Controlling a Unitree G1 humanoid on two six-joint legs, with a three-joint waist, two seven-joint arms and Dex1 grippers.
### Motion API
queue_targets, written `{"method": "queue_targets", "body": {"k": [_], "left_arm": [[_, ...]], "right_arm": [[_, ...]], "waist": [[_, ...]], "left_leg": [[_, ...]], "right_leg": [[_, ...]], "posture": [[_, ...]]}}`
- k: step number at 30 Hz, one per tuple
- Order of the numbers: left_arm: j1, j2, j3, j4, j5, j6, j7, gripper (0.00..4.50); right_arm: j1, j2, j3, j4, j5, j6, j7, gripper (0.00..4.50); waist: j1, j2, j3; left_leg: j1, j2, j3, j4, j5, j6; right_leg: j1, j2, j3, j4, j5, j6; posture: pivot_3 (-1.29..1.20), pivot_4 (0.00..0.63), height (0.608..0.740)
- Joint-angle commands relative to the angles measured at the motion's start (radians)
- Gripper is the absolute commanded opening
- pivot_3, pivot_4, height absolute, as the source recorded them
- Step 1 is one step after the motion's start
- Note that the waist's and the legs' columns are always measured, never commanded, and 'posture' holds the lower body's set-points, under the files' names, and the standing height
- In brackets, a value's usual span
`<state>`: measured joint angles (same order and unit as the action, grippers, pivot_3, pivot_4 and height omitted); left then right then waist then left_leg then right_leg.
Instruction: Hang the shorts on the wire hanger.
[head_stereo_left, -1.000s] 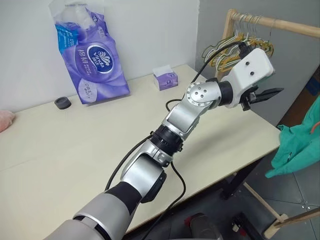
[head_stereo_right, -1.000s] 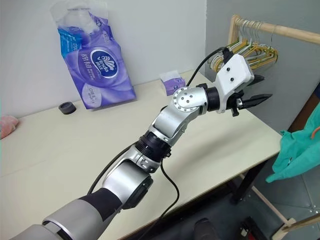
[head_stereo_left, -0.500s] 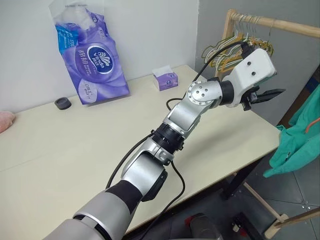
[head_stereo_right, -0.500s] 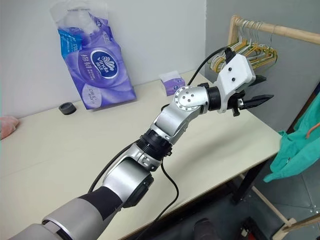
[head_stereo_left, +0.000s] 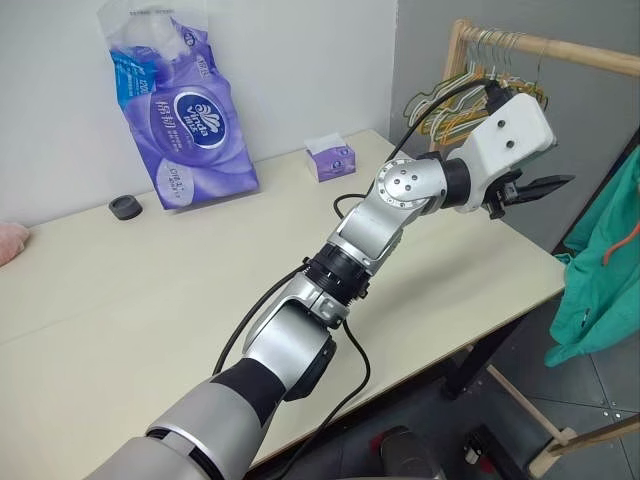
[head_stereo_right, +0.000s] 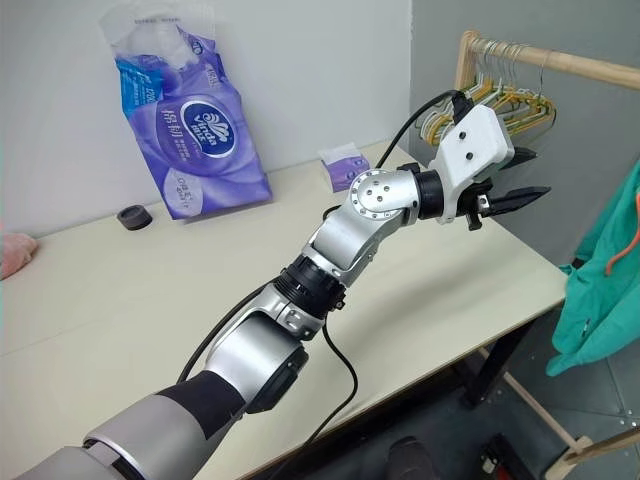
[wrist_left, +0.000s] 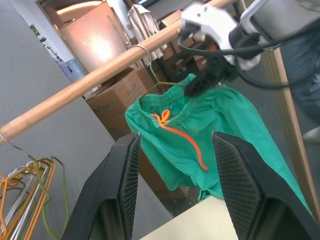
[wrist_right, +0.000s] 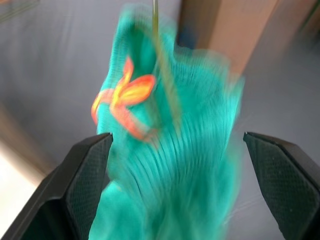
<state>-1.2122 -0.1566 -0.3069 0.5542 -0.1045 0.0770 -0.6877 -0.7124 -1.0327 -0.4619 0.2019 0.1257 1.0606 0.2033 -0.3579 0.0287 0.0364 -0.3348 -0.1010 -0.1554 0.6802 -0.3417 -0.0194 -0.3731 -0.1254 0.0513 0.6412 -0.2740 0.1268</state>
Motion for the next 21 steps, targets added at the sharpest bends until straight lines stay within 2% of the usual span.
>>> {"method": "queue_targets", "body": {"k": [1,6,9,12,15,19,21], "left_arm": [[-0.029,-0.024,0.022,-0.012,0.0,-0.013,0.002,2.4],[0.029,0.034,0.019,-0.04,0.018,0.002,-0.007,2.4],[0.163,0.154,0.032,-0.116,0.063,0.05,0.026,2.4],[0.35,0.288,0.081,-0.213,0.142,0.086,0.152,2.4],[0.496,0.351,0.152,-0.306,0.189,0.165,0.301,2.4],[0.695,0.38,0.292,-0.417,0.219,0.215,0.501,2.4],[0.77,0.371,0.361,-0.455,0.233,0.234,0.605,2.4]], "right_arm": [[0.095,0.057,-0.031,-0.265,-0.026,-0.135,-0.033,4.48],[0.271,0.165,0.008,-0.524,-0.083,-0.306,-0.064,4.48],[0.399,0.268,0.11,-0.637,-0.092,-0.524,-0.032,4.48],[0.485,0.379,0.227,-0.677,-0.085,-0.668,-0.007,4.48],[0.512,0.475,0.3,-0.668,-0.043,-0.733,0.033,4.48],[0.522,0.616,0.421,-0.637,0.061,-0.732,0.122,4.48],[0.518,0.653,0.467,-0.599,0.042,-0.757,0.138,4.48]], "waist": [[-0.001,0.0,0.0],[0.0,0.0,0.0],[-0.007,-0.001,-0.004],[-0.015,-0.001,-0.004],[-0.007,0.001,-0.005],[0.04,-0.02,-0.012],[0.069,-0.025,-0.015]], "left_leg": [[0.001,0.0,0.0,0.0,0.0,0.0],[0.003,0.0,0.0,0.0,0.0,0.0],[0.005,0.0,0.0,-0.001,0.0,0.0],[0.008,0.002,0.002,-0.002,0.0,0.0],[0.008,0.002,0.003,-0.002,0.0,0.0],[0.005,0.0,0.001,0.0,0.0,-0.001],[0.004,0.0,-0.001,-0.001,-0.001,-0.002]], "right_leg": [[0.001,0.0,0.0,0.0,0.0,0.0],[0.002,0.0,0.001,0.0,-0.002,0.003],[0.002,0.001,0.003,0.001,-0.001,0.002],[0.001,0.004,0.006,0.003,0.0,0.001],[0.0,0.004,0.009,0.004,0.0,0.0],[-0.003,0.003,0.01,0.004,0.002,-0.002],[-0.005,0.004,0.01,0.003,0.003,-0.003]], "posture": [[-0.4,0.0,0.74],[-0.39,0.0,0.74],[-0.37,0.0,0.74],[-0.34,0.0,0.74],[-0.32,0.0,0.74],[-0.25,0.0,0.74],[-0.24,0.0,0.74]]}}
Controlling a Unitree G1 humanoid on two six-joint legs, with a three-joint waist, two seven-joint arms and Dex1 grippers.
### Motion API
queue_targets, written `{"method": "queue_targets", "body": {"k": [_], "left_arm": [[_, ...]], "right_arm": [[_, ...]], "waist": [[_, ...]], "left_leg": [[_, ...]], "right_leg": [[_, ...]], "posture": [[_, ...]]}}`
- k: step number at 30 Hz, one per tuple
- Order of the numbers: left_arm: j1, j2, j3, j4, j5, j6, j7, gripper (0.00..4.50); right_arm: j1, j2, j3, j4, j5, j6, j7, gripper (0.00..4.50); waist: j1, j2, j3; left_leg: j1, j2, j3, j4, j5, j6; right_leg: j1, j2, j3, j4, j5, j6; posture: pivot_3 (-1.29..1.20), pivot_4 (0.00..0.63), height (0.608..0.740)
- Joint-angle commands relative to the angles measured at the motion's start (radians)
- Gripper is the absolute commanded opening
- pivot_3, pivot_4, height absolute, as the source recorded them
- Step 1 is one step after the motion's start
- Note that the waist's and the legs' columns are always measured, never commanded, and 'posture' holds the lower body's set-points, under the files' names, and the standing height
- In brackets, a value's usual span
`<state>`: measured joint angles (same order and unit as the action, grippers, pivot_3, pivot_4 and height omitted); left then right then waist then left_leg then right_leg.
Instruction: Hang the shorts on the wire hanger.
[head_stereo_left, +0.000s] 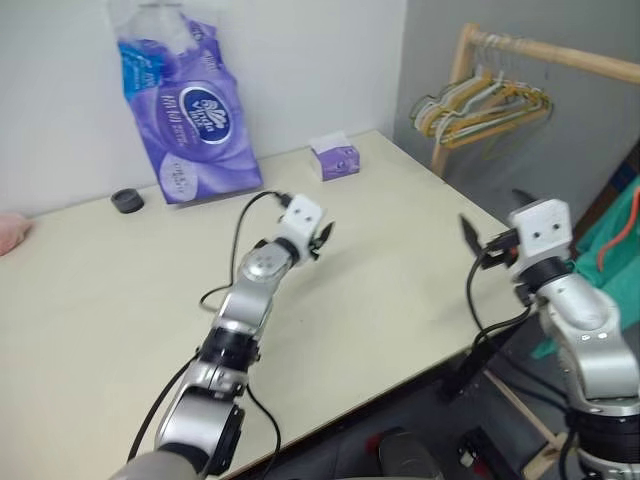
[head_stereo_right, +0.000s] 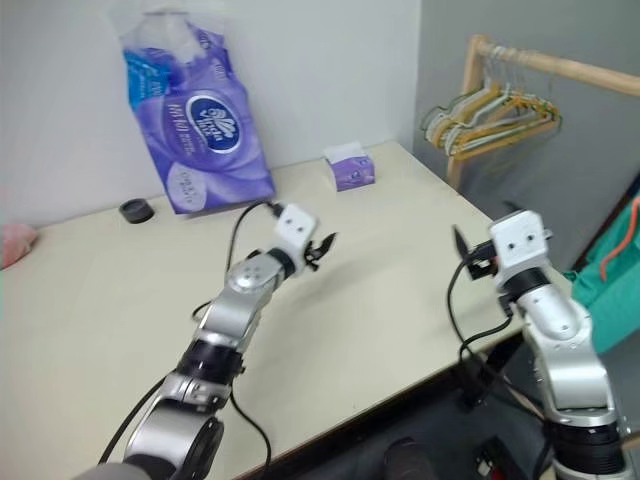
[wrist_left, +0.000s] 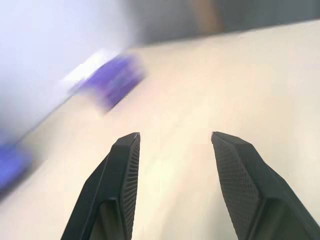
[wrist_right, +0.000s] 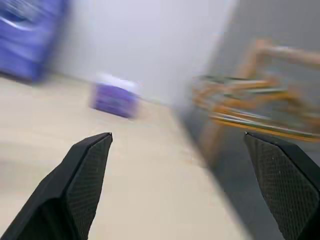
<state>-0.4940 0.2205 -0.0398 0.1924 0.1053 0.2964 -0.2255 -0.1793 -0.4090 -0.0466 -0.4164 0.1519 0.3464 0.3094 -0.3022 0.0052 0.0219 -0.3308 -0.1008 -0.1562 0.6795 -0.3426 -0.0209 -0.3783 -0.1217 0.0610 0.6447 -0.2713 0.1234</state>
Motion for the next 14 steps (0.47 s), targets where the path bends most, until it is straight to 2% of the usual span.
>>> {"method": "queue_targets", "body": {"k": [1,4,7,11,14], "left_arm": [[0.075,-0.01,0.114,-0.105,0.026,0.025,0.177,2.4],[0.221,-0.031,0.223,-0.171,0.028,0.045,0.299,2.4],[0.32,-0.055,0.275,-0.235,-0.004,0.082,0.32,2.4],[0.345,-0.06,0.288,-0.279,-0.019,0.108,0.322,2.4],[0.354,-0.056,0.289,-0.293,-0.013,0.097,0.332,2.4]], "right_arm": [[-0.019,0.037,0.066,0.037,0.003,-0.054,0.038,4.48],[-0.056,0.129,0.159,0.171,-0.012,-0.078,0.041,4.48],[-0.107,0.215,0.192,0.299,-0.027,-0.102,0.028,4.48],[-0.137,0.24,0.196,0.368,-0.041,-0.132,0.041,4.48],[-0.145,0.242,0.193,0.392,-0.042,-0.151,0.048,4.48]], "waist": [[0.031,-0.001,-0.001],[0.079,-0.003,-0.003],[0.108,-0.006,-0.006],[0.177,-0.008,-0.005],[0.2,-0.009,-0.007]], "left_leg": [[0.0,0.0,0.0,0.0,0.0,0.0],[0.001,-0.002,-0.001,0.001,0.0,0.0],[0.003,0.002,0.0,0.0,0.0,-0.001],[0.002,0.006,-0.004,0.0,0.004,-0.007],[0.003,0.008,-0.004,0.0,0.004,-0.008]], "right_leg": [[0.0,0.0,0.0,0.0,0.002,-0.003],[-0.002,0.0,0.001,0.0,0.003,-0.004],[-0.001,0.005,0.001,0.001,0.003,-0.005],[-0.005,0.009,-0.002,0.002,0.007,-0.01],[-0.004,0.012,-0.003,0.002,0.009,-0.012]], "posture": [[-0.22,0.0,0.74],[-0.17,0.0,0.74],[-0.12,0.0,0.74],[-0.09,0.0,0.74],[-0.07,0.0,0.74]]}}
